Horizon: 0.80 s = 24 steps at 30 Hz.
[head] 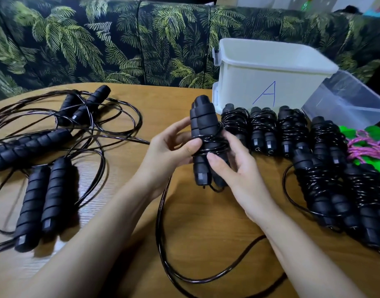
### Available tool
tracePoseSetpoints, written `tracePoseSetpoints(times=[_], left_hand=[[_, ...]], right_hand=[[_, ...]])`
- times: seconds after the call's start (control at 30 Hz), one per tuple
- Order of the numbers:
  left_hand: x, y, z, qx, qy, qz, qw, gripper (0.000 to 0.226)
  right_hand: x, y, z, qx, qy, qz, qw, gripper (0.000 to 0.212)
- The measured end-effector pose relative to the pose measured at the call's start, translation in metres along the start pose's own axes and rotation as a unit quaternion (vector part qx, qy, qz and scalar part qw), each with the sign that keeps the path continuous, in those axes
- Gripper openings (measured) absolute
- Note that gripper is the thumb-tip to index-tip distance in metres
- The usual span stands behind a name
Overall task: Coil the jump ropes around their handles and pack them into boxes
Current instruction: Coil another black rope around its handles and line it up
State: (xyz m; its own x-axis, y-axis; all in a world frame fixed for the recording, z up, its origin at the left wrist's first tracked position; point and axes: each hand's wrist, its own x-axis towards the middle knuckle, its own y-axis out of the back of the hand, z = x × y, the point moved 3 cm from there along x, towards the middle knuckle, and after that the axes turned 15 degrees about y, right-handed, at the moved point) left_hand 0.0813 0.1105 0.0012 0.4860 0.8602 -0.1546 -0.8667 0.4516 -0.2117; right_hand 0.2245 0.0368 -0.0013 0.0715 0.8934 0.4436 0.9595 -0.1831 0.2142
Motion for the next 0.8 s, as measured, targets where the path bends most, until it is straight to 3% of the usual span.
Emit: tracePoseSetpoints(times=[0.07, 0.2, 0.33, 0.4, 0.5, 0.63, 0.73, 0.8], left_hand=[[-0.002, -0.001, 0.001, 0.023, -0.024, 0.025, 0.999, 0.064], [-0.007, -0.009, -0.001, 0.083, -0.053, 0.045, 0.994, 0.070], [-0.011, -0.012, -0.003, 0.087, -0.060, 0.040, 0.994, 0.066], [-0.012, -0.012, -0.003, 0.076, -0.056, 0.037, 0.995, 0.063], [-0.013, -0.012, -0.002, 0.082, -0.050, 0.038, 0.995, 0.063], [-0.013, -0.012, -0.003, 0.074, -0.042, 0.032, 0.996, 0.062], [-0.014, -0.012, -0.003, 0.041, -0.031, 0.045, 0.998, 0.063], [-0.014, -0.011, -0.002, 0.011, -0.021, 0.068, 0.997, 0.062]], right_hand=[[0.007, 0.008, -0.002, -0.072, -0.012, 0.001, 0.997, 0.072], [0.036, 0.020, -0.015, -0.020, -0.054, 0.033, 0.998, 0.078], [0.050, 0.012, -0.019, 0.034, -0.049, 0.028, 0.998, 0.026], [0.049, 0.008, -0.016, 0.095, -0.055, 0.072, 0.991, 0.019], [0.048, 0.006, -0.016, 0.180, -0.096, 0.110, 0.973, 0.021], [0.045, 0.009, -0.012, 0.207, -0.135, 0.128, 0.961, 0.031], [0.047, 0.007, -0.010, 0.154, -0.120, 0.080, 0.977, 0.035], [0.048, 0.007, -0.011, 0.054, -0.093, 0.048, 0.993, 0.041]])
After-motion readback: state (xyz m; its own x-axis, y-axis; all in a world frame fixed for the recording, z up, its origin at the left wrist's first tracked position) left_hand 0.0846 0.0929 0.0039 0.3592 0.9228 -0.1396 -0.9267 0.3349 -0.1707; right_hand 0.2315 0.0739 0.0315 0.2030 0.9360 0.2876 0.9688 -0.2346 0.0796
